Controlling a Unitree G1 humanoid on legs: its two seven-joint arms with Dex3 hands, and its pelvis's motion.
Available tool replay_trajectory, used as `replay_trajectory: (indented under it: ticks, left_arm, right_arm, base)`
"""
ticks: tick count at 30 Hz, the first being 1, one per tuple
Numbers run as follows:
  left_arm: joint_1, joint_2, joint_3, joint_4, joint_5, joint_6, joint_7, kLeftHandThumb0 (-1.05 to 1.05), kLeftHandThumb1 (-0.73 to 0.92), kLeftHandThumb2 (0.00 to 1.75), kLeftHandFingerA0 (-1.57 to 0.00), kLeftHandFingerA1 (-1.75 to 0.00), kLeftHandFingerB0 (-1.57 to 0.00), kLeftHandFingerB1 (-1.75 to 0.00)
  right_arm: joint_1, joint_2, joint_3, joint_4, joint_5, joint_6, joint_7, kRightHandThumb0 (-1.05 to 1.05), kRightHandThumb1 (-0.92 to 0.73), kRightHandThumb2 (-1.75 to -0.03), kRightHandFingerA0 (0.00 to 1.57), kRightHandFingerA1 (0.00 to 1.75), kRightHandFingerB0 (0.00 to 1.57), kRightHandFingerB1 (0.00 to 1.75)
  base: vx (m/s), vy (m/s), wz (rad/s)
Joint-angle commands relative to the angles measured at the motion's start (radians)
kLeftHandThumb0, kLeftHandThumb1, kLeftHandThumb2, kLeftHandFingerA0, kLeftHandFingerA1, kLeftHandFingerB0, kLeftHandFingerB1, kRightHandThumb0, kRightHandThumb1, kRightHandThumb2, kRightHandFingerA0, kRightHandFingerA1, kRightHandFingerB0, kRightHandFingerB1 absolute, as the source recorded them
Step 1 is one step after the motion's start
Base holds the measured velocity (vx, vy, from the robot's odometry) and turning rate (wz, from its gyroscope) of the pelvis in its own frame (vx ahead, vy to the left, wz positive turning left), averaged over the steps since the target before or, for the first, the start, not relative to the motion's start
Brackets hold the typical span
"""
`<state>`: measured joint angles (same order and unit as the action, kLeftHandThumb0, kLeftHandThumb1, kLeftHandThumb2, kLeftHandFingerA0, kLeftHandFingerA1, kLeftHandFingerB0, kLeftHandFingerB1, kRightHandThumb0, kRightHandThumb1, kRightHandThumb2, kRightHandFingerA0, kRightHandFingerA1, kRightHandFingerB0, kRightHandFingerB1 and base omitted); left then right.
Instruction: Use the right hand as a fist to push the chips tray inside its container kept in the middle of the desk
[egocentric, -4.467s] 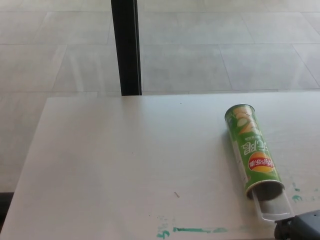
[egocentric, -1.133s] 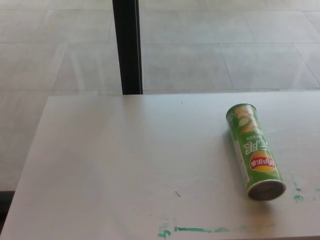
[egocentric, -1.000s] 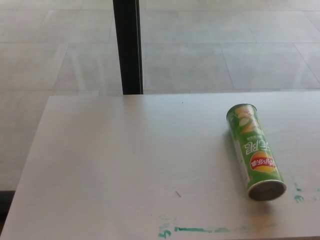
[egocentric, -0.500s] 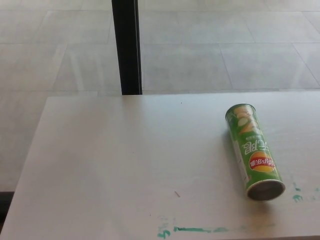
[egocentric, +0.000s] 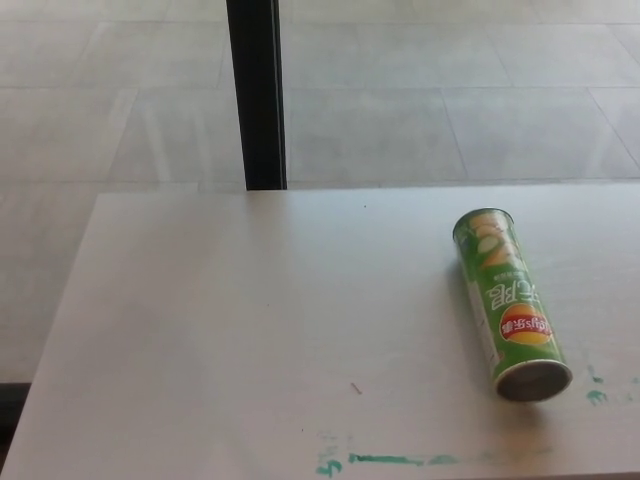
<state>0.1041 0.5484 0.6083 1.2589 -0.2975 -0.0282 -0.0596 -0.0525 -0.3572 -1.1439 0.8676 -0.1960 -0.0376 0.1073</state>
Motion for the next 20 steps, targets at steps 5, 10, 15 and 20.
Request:
replay_trajectory:
  ticks: [5,10,15,20]
  left_arm:
    - [0.000,0.016,0.021,0.009,-0.030,0.018,-0.005,-0.71,0.92,0.71,-0.50,-0.62,-0.42,-0.50]
    - [-0.015,0.024,0.019,0.016,-0.028,0.035,0.008,-0.72,0.92,0.68,-0.53,-0.59,-0.44,-0.48]
    - [-0.017,0.018,0.027,0.009,-0.028,0.007,-0.014,-0.71,0.92,0.71,-0.49,-0.60,-0.39,-0.51]
    - [-0.016,0.025,0.008,0.006,-0.008,0.013,-0.004,-0.72,0.92,0.71,-0.53,-0.59,-0.48,-0.52]
  right_arm:
    - [-0.059,0.027,-0.049,0.171,0.218,-0.078,-0.312,-0.67,-0.83,-0.66,0.54,1.28,0.30,0.79]
    - [-0.084,0.050,-0.043,0.171,0.278,-0.155,-0.282,-0.71,-0.66,-1.11,0.71,1.16,0.38,0.81]
    - [-0.071,0.049,0.027,0.201,0.258,-0.239,-0.326,-0.66,-0.80,-0.69,0.60,1.51,0.41,0.93]
    - [-0.074,0.020,0.069,0.258,0.307,-0.233,-0.302,-0.68,-0.78,-0.67,0.67,1.43,0.45,0.90]
  base:
    - [0.00,0.000,0.00]
    - [0.00,0.000,0.00]
    - [0.00,0.000,0.00]
    - [0.00,0.000,0.00]
